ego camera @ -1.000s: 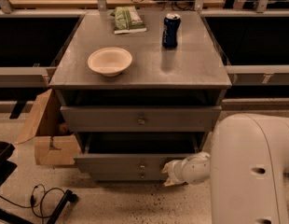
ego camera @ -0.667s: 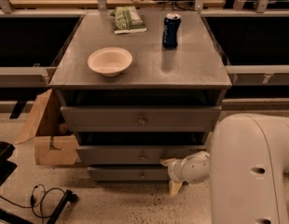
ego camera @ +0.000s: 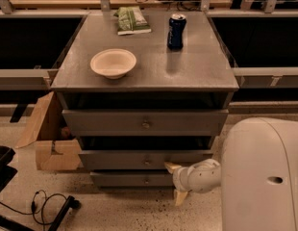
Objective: Close middle drawer
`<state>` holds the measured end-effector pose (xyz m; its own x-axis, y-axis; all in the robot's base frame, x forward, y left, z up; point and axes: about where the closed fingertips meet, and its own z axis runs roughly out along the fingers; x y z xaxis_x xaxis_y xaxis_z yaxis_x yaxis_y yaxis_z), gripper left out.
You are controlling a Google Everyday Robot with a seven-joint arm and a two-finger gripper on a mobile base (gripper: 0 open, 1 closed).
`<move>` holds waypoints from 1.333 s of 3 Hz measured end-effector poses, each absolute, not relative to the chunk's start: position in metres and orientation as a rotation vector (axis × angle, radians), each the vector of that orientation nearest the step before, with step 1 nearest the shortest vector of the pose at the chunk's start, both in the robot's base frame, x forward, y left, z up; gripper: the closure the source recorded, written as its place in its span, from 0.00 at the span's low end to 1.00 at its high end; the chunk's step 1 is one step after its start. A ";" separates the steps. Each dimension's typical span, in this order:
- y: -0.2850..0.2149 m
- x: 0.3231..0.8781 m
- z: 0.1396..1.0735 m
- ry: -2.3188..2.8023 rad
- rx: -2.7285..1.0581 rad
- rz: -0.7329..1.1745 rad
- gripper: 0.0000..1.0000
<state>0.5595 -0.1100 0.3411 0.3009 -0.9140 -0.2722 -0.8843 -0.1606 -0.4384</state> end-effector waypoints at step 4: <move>-0.089 0.606 0.324 1.493 -2.083 -0.115 0.94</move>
Offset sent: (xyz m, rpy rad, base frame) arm -0.0204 0.0089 -0.0039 0.0084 0.0435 0.0111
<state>0.6062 -0.0889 0.3238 0.3734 -0.8933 -0.2501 -0.8443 -0.2155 -0.4907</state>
